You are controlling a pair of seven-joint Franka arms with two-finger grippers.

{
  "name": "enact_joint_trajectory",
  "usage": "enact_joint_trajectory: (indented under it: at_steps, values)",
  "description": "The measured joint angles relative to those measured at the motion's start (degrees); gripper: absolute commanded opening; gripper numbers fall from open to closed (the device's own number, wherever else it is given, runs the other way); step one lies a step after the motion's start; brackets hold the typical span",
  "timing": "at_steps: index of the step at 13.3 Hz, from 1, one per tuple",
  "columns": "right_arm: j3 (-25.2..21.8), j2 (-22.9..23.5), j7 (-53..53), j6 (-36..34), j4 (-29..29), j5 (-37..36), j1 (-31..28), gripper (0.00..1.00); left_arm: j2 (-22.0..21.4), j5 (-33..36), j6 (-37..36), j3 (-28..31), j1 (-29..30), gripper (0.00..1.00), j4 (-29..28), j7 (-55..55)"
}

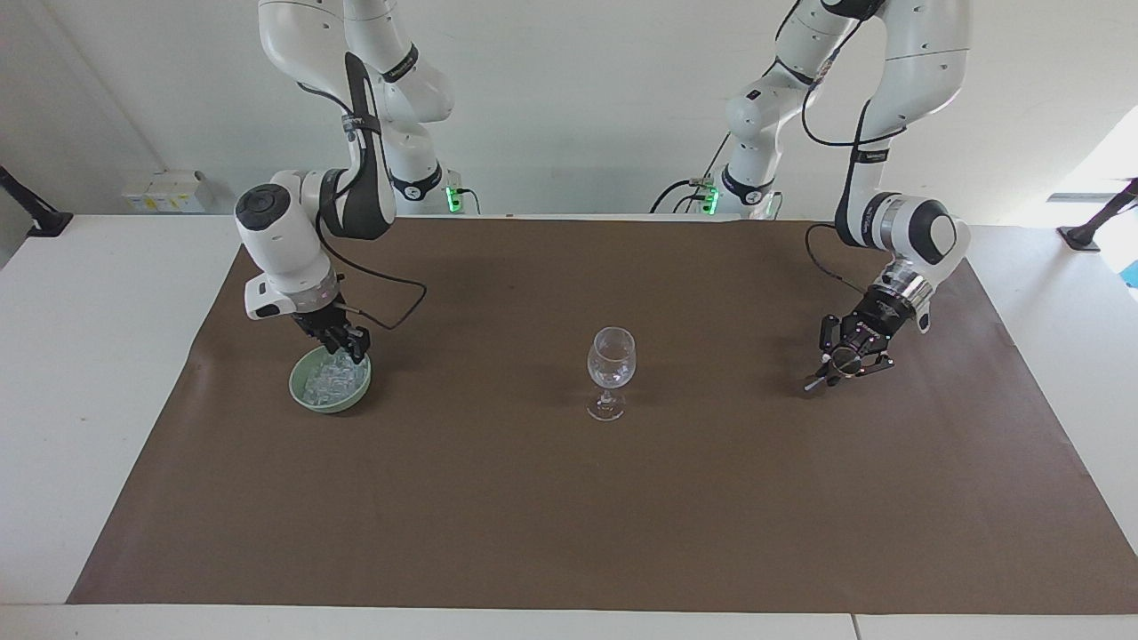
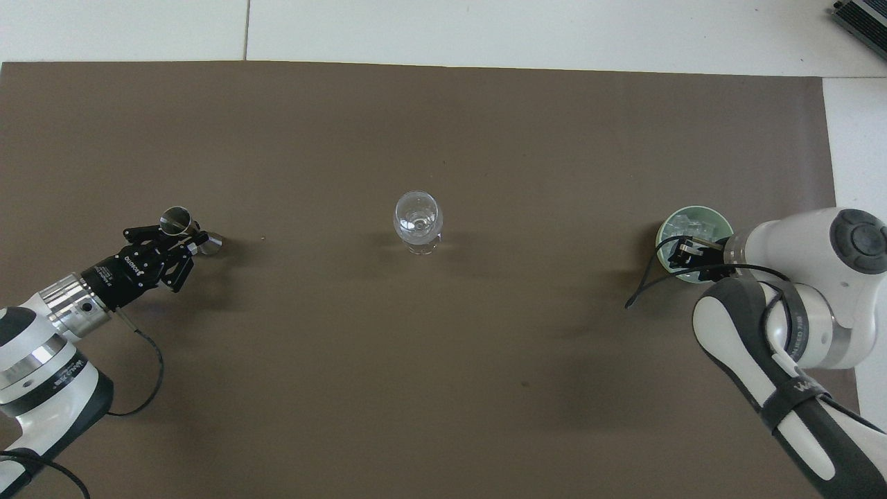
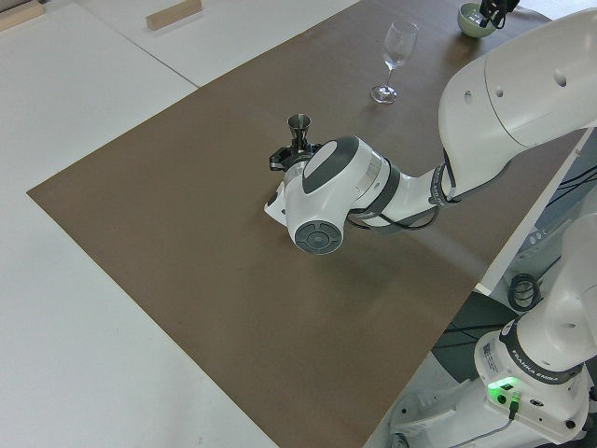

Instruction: Pour wine and add ice with both arms

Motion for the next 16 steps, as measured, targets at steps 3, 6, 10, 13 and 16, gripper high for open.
enact_joint_trajectory:
  at_steps: [3, 6, 10, 13, 16]
  values:
    - [-0.01, 0.05, 0.08, 0.29, 0.01, 0.61, 0.0, 0.45, 0.48, 0.0, -0.03, 0.0, 0.0, 0.0, 0.0, 0.73]
    - [-0.02, 0.08, 0.1, 0.33, 0.01, 0.72, -0.02, 0.44, 0.89, 0.0, -0.03, 0.0, 0.0, 0.0, 0.0, 1.87]
    - [-0.09, 0.08, 0.11, 0.51, 0.05, 4.59, -0.04, 0.03, 1.48, 0.0, -0.03, 0.0, 0.0, 0.17, 0.01, 2.89]
    - [-0.1, 0.09, -0.11, 0.79, 0.35, 5.17, -0.04, 0.0, 1.49, 0.0, -0.04, 0.0, 0.0, 1.0, 0.07, 2.94]
    - [-0.15, 0.0, -1.76, 0.72, 2.49, 5.17, -0.14, 0.0, 1.49, 0.59, -0.05, 0.0, 0.01, 1.0, 0.42, 3.07]
